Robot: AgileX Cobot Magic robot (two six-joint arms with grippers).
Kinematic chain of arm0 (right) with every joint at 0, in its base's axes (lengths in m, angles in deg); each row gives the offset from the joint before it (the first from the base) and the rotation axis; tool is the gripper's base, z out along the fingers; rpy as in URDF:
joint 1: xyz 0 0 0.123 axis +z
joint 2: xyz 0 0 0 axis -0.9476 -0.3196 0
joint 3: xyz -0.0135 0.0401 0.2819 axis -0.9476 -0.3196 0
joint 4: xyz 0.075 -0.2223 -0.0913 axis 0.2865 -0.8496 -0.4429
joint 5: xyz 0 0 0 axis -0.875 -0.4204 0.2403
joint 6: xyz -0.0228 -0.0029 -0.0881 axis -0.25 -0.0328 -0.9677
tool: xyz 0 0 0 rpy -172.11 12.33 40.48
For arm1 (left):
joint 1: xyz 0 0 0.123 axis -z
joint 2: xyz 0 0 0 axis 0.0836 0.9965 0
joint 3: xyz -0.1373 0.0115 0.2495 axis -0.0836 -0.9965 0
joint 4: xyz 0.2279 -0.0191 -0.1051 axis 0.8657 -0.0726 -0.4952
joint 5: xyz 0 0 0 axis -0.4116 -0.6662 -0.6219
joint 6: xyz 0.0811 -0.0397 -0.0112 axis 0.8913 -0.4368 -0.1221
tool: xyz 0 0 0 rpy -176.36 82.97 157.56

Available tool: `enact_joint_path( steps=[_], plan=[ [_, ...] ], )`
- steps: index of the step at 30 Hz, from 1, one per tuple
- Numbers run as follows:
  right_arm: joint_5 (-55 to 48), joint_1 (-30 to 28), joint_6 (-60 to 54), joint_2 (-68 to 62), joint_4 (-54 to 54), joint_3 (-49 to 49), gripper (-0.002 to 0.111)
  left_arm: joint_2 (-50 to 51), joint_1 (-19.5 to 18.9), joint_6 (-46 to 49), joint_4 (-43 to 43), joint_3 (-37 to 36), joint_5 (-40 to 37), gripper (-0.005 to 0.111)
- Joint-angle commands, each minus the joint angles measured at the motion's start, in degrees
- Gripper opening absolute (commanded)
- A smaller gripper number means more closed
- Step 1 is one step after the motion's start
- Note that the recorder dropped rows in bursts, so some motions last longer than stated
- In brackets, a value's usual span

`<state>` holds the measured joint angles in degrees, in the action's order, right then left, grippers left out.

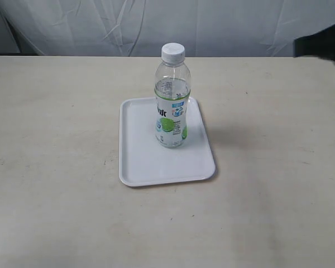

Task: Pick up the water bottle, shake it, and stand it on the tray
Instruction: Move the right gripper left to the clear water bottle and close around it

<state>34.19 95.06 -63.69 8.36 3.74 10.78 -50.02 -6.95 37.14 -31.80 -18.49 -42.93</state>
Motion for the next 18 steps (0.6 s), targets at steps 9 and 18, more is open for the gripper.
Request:
enact_joint_path(
  steps=[9, 18],
  plan=[
    [28.58, 17.45, 6.26, -4.08, -1.64, -15.07, -0.001, -0.24, -0.05, -0.47, 0.31, -0.13, 0.75, 0.000],
    [29.51, 17.56, 6.26, -9.31, -0.18, -16.46, -0.001, -0.24, -0.05, -0.47, 0.31, -0.13, 0.75, 0.000]
  ],
)
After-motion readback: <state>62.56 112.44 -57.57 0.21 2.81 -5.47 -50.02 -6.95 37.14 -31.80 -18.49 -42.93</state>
